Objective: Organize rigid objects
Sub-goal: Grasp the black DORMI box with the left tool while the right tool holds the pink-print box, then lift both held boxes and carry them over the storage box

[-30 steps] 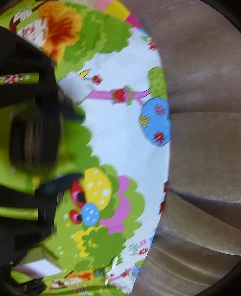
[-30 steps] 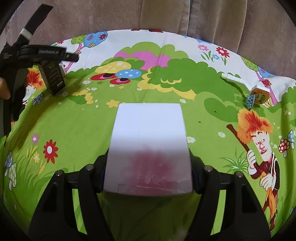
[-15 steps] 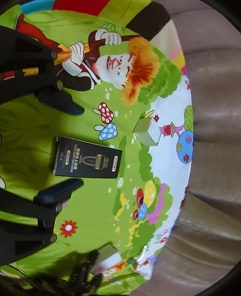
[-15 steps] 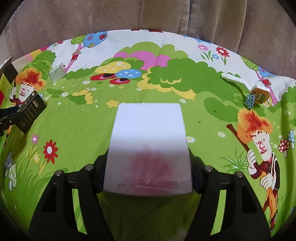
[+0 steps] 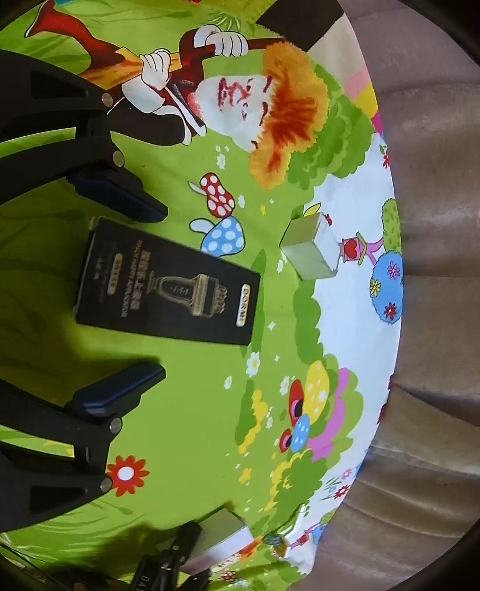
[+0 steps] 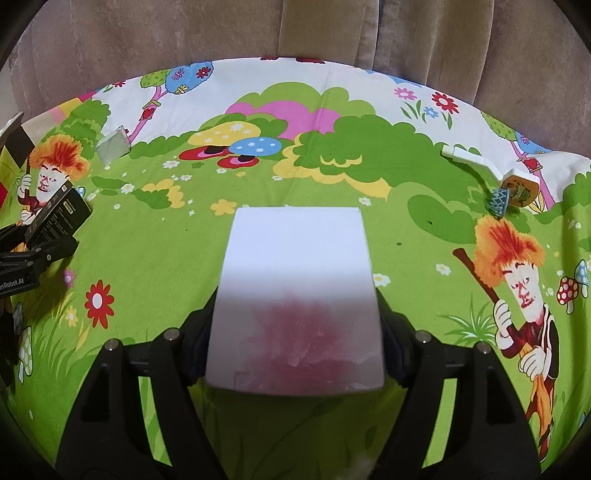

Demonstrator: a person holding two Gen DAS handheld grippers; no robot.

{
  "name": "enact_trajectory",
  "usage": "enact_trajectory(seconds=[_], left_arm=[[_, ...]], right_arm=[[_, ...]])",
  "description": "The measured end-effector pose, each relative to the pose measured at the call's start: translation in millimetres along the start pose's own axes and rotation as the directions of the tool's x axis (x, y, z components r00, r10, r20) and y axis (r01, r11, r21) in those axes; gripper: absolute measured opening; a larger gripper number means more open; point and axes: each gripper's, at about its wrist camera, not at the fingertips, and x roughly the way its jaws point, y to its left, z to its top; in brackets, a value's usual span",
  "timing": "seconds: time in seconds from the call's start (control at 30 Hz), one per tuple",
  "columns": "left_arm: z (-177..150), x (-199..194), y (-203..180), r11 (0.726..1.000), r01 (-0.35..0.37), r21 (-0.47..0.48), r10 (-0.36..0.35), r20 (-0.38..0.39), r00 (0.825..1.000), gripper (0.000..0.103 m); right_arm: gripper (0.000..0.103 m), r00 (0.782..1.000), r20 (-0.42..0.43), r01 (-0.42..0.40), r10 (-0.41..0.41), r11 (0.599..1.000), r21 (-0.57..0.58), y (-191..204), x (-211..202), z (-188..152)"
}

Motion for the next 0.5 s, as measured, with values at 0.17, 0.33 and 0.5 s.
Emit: enact_trajectory(seconds=[0.17, 0.33, 0.5], left_arm=[[-7, -19, 14, 0.995, 0.031, -0.093, -0.031, -0.002, 1.0, 0.04], [-30, -67, 25, 0.99, -0.027, -0.138, 0.033, 0.041, 0.999, 0.04], [-59, -118, 32, 0.987, -0.056, -0.152, 0.07, 0.084, 0.994, 0.04]], right_arm=[[0.068, 1.0, -0.002, -0.022, 0.022, 1.0, 0.003, 14, -11, -5], [0.068, 0.995, 0.046, -0.082, 0.085, 0.994, -0.07, 73, -51, -13], [0.069, 0.982, 0.096, -0.145, 0.161, 0.978, -0.151, 129, -101, -25]])
